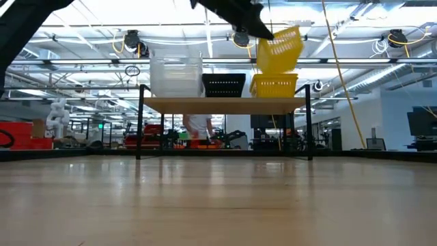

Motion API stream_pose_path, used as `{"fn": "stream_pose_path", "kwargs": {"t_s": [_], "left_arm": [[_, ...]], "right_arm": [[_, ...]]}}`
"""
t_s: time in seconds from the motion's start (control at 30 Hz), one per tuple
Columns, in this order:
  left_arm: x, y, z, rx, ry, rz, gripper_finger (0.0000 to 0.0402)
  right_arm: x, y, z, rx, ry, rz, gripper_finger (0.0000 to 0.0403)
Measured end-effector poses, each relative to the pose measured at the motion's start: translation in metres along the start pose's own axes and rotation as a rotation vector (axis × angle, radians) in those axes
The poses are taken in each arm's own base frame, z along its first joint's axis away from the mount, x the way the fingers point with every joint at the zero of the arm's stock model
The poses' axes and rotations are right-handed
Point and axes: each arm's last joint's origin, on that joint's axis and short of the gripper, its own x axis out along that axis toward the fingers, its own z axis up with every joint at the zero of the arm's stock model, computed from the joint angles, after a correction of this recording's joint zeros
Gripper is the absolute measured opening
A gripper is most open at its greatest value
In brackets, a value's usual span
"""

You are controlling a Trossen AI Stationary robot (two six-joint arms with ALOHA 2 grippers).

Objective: Stack baskets on shelf by color
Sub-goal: Stack the yellow bin on top of the yellow bin on the shelf

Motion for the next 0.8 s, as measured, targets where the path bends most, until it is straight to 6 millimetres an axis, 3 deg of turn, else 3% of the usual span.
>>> {"fn": "stream_pose_path", "kwargs": {"t_s": [0.3,0.47,0.8], "left_arm": [[0.011,-0.015,-0.013,0.069,0.099,0.039,0.0022],[0.011,-0.014,-0.014,0.069,0.11,0.048,0.0008],[0.015,-0.013,-0.026,0.165,0.18,0.012,0.0017]], "right_arm": [[0.0,0.0,0.001,-0.023,-0.004,-0.003,0.0086],[0.0,-0.001,0.002,-0.041,-0.009,-0.006,0.0086],[-0.001,-0.002,0.006,-0.058,-0.026,-0.009,0.0086]]}}
